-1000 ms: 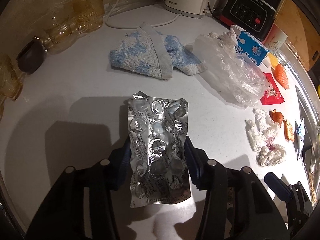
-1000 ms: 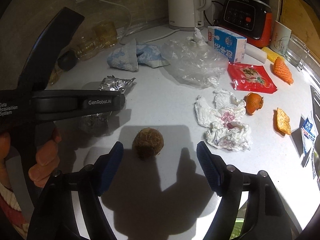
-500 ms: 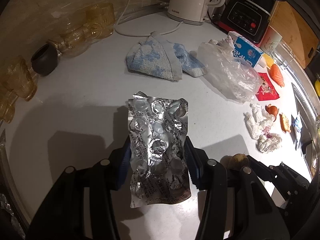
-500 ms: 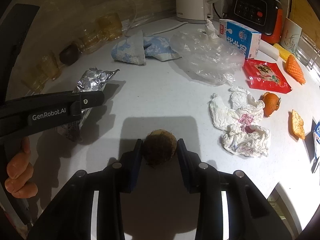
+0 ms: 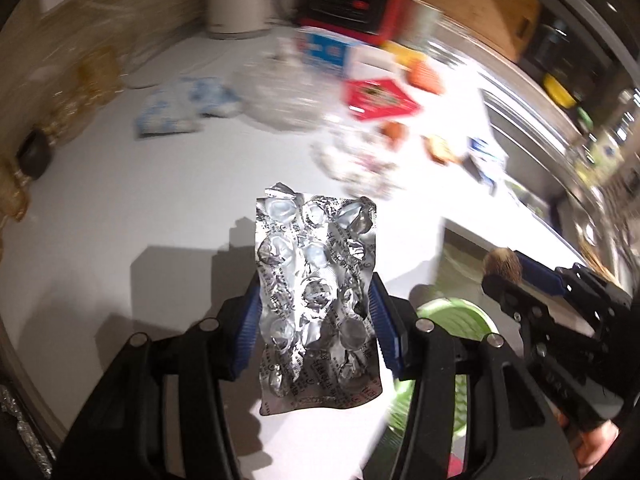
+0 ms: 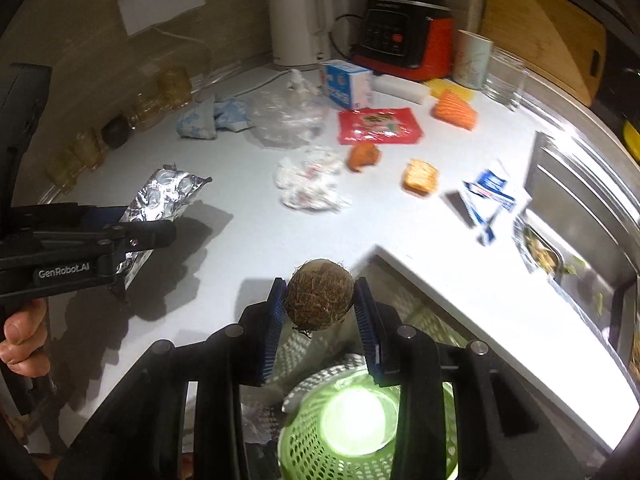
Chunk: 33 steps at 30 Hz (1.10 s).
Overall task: Collect trash
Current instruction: 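Carry both items to the green basket and open both tools to drop them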
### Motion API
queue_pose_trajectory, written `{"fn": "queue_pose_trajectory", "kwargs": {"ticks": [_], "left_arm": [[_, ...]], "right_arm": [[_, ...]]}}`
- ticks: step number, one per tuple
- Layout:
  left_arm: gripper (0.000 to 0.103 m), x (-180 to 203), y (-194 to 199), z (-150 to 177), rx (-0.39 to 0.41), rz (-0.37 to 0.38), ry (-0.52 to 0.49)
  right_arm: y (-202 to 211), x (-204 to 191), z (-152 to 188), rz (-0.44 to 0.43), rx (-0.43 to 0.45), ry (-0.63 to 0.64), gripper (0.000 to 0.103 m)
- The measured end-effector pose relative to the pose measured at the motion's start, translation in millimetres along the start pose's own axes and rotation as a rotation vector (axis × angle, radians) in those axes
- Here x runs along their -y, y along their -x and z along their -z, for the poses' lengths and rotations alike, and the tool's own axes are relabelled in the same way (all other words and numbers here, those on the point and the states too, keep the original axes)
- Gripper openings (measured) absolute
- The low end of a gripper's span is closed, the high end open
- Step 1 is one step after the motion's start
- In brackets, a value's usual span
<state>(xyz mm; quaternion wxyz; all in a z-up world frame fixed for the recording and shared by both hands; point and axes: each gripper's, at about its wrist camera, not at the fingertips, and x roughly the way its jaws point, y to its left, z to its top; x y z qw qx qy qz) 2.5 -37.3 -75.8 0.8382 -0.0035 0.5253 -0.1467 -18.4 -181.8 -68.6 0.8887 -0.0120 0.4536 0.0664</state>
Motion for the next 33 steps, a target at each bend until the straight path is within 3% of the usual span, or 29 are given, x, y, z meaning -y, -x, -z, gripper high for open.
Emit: {"fn": "queue_pose_trajectory", "kwargs": {"ticks": [6, 11, 17, 19, 22, 33], "left_arm": [[0.049, 94.9, -28.0, 31.6, -0.101, 0.145, -0.144], [0.049, 143.5, -59.4, 61.3, -0.184, 0.178, -0.178], [0.053, 174.3, -96.1, 93.9, -0.281, 0.174, -0.167], [0.06, 179.5, -99.2, 102.0, -0.302, 0.162, -0.158], [0.072, 181.4, -90.6, 109.1, -0.287, 0.132, -0.15], [0.084, 164.8, -25.1, 95.0, -0.152, -0.032, -0.109]], "right_arm": [[34.0, 64.6, 57.7, 0.083, -0.036, -0.126, 0.035], [52.2, 101.1, 93.8, 0.097, -0.05, -0.166, 0.035], [57.6, 132.6, 130.1, 0.09, -0.086, -0.2, 0.035], [57.7, 139.8, 139.8, 0.083, -0.097, -0.201, 0.035], [58.8, 146.5, 150.0, 0.066, -0.101, -0.202, 0.035], [50.5, 139.3, 153.7, -0.04, -0.079, -0.139, 0.035]]}}
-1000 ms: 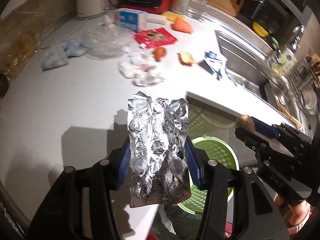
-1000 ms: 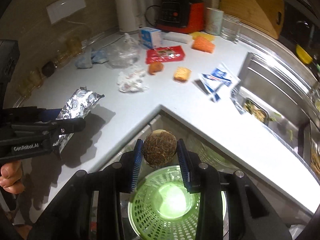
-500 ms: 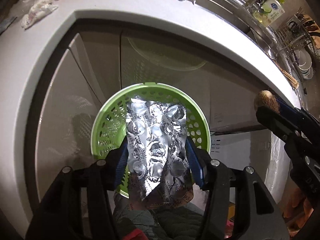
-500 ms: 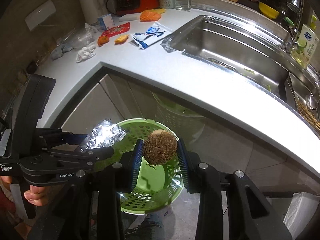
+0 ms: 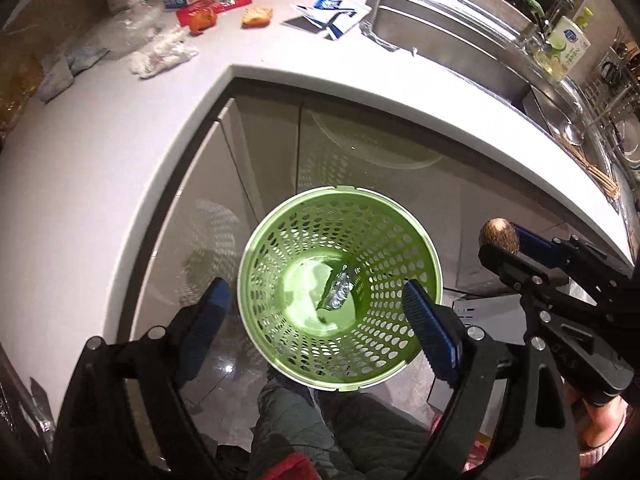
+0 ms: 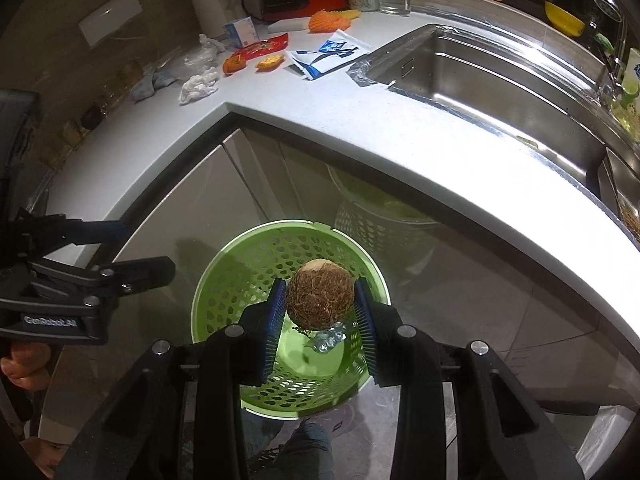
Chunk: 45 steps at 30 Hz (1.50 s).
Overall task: Collect trash
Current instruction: 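Carry both items to the green basket and open both tools to drop them, then grasp the blue towel with the left tool while the right tool grasps the crumpled tissue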
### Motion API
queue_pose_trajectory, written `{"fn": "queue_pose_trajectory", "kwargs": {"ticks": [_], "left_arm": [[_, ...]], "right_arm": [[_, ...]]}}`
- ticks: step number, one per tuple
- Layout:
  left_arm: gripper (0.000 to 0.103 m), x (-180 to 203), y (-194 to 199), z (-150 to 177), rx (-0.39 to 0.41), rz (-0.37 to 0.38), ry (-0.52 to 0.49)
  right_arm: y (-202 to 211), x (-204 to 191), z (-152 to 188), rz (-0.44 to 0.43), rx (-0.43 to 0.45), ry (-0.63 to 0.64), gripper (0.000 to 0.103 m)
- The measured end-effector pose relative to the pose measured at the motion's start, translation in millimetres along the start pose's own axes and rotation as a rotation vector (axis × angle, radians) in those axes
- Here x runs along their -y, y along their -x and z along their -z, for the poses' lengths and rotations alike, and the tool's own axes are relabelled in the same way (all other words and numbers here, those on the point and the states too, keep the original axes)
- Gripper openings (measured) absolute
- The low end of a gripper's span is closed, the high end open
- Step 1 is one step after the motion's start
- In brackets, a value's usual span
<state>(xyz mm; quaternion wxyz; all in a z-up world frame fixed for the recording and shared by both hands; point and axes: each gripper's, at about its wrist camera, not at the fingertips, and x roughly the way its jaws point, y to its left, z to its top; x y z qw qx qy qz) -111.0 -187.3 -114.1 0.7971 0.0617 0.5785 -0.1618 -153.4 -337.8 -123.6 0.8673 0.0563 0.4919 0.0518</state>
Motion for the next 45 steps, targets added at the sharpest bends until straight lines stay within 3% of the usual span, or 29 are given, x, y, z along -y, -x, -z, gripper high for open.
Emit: {"fn": "queue_pose_trajectory", "kwargs": {"ticks": [7, 8, 10, 11, 17, 23, 25, 35, 45], "left_arm": [[0.089, -23.1, 25.6, 4.2, 0.04, -0.079, 0.07], [0.089, -24.1, 25.6, 4.2, 0.041, -0.085, 0.076], [0.089, -23.6, 24.5, 4.2, 0.038, -0.092, 0.089], [0.089, -24.2, 24.6, 3.9, 0.036, -0.093, 0.094], [0.089, -18.8, 26.9, -1.6, 0.04, -0.091, 0.115], [0.09, -28.6, 49.9, -11.0, 0.103, -0.092, 0.159], [0.092, -37.8, 59.2, -14.8, 0.126, -0.094, 0.183], [0.095, -104.9, 78.4, -48.7, 0.198, -0.131, 0.25], [0.095, -189.4, 73.9, -100.7, 0.235, -0.16, 0.295]], "right_arm": [[-21.1, -17.0, -2.1, -0.061, -0.023, 0.065, 0.037], [-23.6, -19.8, -2.6, -0.062, -0.028, 0.076, 0.04], [-25.7, -22.5, -3.2, -0.055, -0.03, 0.088, 0.063], [-25.0, -23.1, -3.6, -0.047, -0.026, 0.09, 0.066], [-12.8, -16.8, -10.8, -0.032, -0.006, 0.08, 0.069], [25.1, -14.0, -34.4, -0.021, 0.086, 0.065, 0.083], [39.2, -16.8, -46.3, -0.022, 0.127, 0.068, 0.091], [61.5, -51.2, -108.2, -0.011, 0.255, 0.114, 0.101], [32.4, -97.9, -168.2, -0.049, 0.262, 0.155, 0.101]]}}
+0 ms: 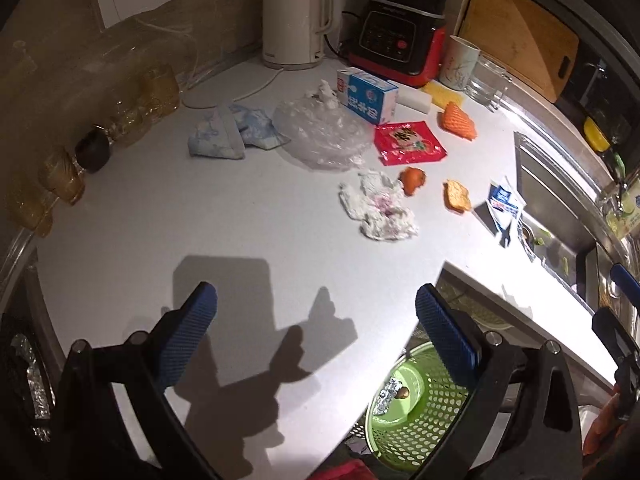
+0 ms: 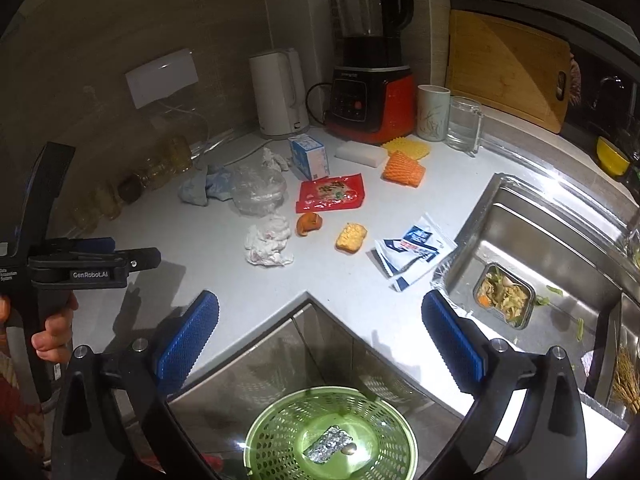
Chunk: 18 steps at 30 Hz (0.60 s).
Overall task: Collect trash
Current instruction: 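Grasp the blue towel with the left tool while the right tool grasps the crumpled tissue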
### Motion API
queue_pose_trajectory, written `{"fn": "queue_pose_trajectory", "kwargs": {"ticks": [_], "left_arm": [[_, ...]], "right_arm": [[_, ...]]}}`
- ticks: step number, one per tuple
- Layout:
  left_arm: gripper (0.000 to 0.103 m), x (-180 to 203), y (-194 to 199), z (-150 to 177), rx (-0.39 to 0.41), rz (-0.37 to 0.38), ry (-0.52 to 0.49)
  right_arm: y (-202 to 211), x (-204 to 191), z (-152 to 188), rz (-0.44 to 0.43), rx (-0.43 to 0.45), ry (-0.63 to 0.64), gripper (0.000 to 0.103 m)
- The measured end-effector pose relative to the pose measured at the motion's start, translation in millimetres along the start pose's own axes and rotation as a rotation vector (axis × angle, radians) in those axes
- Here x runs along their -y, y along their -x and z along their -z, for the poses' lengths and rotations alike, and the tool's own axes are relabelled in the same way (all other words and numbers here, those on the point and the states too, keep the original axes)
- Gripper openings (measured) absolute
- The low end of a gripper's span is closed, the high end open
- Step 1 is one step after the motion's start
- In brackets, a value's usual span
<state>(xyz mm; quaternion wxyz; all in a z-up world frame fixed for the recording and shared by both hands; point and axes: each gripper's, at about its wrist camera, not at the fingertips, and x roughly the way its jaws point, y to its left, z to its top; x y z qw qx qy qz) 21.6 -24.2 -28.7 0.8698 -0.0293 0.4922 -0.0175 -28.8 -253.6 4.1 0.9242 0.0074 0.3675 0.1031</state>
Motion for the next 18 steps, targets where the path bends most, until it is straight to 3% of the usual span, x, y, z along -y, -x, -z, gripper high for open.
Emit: {"fn": "queue_pose_trajectory", "kwargs": {"ticks": [8, 18], "left_arm": [[0.095, -55.0, -52.3, -55.5, 0.009, -0.04, 0.047], [0.095, -108.3, -137.5, -115.9, -0.029, -0.059, 0.095]], "right_arm": [[-65.0, -43.2, -34.3, -0.092, -0.019, 0.042, 0.101], [-147.6, -72.1, -50.6, -0.083, -0.121, 0.029, 0.101]]}}
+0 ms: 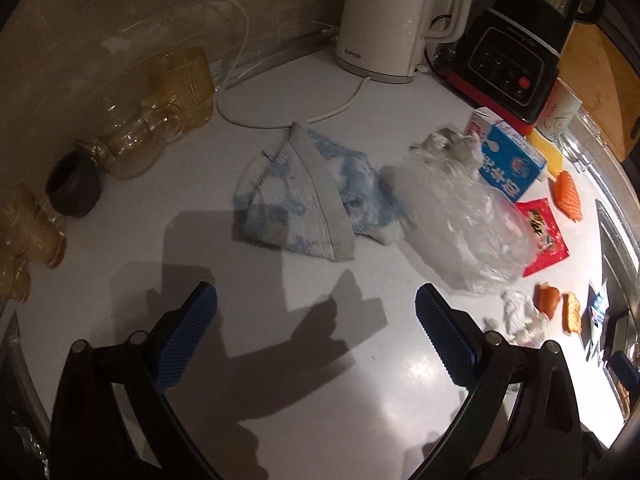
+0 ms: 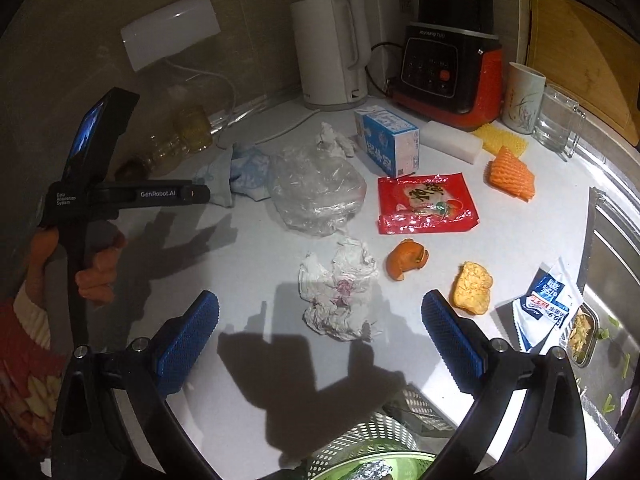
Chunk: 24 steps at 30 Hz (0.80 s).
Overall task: Collect trash
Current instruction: 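Grasp the blue towel with the left tool while the right tool grasps the crumpled tissue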
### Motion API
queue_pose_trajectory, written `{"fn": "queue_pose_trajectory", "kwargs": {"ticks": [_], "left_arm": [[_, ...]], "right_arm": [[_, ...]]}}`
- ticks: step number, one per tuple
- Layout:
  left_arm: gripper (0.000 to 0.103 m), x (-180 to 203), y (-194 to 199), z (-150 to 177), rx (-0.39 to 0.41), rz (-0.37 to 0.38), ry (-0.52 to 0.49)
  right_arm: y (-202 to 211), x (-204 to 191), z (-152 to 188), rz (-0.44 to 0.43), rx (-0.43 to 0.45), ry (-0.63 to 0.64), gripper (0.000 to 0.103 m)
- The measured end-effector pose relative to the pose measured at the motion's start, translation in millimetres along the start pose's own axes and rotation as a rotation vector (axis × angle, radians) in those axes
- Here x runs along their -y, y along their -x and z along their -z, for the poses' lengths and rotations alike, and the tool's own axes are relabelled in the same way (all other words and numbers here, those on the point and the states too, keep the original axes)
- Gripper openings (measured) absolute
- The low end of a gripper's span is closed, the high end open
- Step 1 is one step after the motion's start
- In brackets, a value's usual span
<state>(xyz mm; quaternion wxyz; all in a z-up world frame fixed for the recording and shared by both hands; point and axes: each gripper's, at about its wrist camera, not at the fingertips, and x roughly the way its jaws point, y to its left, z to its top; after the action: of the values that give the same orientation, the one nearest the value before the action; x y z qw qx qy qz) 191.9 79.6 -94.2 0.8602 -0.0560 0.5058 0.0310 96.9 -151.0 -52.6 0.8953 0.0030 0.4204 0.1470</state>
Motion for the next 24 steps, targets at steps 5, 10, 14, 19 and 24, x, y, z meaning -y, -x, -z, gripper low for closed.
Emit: {"fn": "queue_pose_trajectory", "kwargs": {"ticks": [5, 10, 14, 19, 24], "left_arm": [[0.095, -7.2, -35.2, -25.4, -0.018, -0.008, 0.003], [0.095, -3.8, -58.9, -37.9, -0.021, -0.016, -0.001], [0.095, 3.8, -67.4, -39.5, -0.01, -0.028, -0.017], [0.094, 10.6, -75.5, -37.5, 0.003, -0.048, -0.042], [0.081, 9.0, -80.8, -37.4, 0.0, -0.031, -0.04]], "right_arm": [[-28.3, 1.8, -5.3, 0.038, -0.031, -0.024, 0.101], [-47.7, 6.9, -7.4, 0.06, -0.044, -0.06, 0.101], [-54.5, 8.2, -6.6, 0.074, -0.055, -0.059, 0.101], [-64.7, 9.2, -4.7, 0.085, -0.082, -0.057, 0.097], [-70.7, 6.9, -4.6, 0.094, -0.091, -0.045, 0.092]]}}
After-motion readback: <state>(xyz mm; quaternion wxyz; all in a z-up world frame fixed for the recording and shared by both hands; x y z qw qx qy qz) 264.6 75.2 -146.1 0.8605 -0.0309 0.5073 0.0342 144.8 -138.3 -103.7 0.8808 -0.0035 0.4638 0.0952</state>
